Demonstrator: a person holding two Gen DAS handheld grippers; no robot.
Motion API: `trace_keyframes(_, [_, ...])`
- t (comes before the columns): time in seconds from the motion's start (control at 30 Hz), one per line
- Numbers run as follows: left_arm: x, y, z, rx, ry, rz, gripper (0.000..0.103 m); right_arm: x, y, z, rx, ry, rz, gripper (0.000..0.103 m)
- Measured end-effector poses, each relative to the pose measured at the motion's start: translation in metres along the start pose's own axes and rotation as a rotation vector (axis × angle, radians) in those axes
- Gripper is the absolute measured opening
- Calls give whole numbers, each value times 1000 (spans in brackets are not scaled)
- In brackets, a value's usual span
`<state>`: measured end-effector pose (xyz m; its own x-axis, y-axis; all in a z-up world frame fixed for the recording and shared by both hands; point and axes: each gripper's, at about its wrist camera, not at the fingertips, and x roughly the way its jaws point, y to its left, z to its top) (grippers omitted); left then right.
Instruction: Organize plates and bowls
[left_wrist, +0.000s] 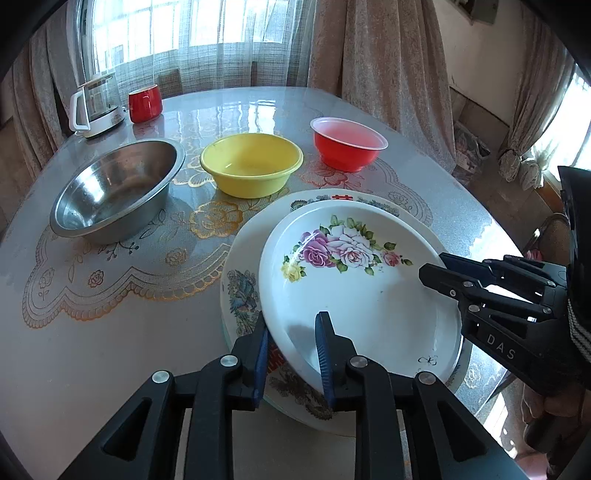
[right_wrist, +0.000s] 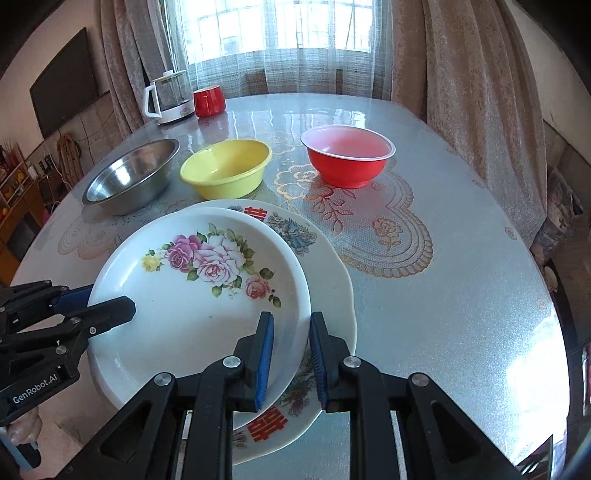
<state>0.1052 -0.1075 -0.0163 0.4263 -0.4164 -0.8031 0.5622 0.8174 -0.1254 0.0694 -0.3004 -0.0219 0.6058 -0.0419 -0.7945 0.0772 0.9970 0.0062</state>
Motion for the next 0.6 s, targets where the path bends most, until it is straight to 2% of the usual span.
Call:
trace_keyframes(0.03, [0,0,0,1,1,-2,27,1,4,1,-31,5,-27,20])
trace_keyframes(0.2, [1,-6,-1,21,11,13,27,4,18,-1,-129,18,-104,21])
trace_keyframes(0.4, [-3,-6,-3,15,21,10,31,3,14,0,-107,21,-81,21])
trace_keyframes(0.6, [-7,-8,-6,19,31,11,36,3,19,0,-126,18,-109,21])
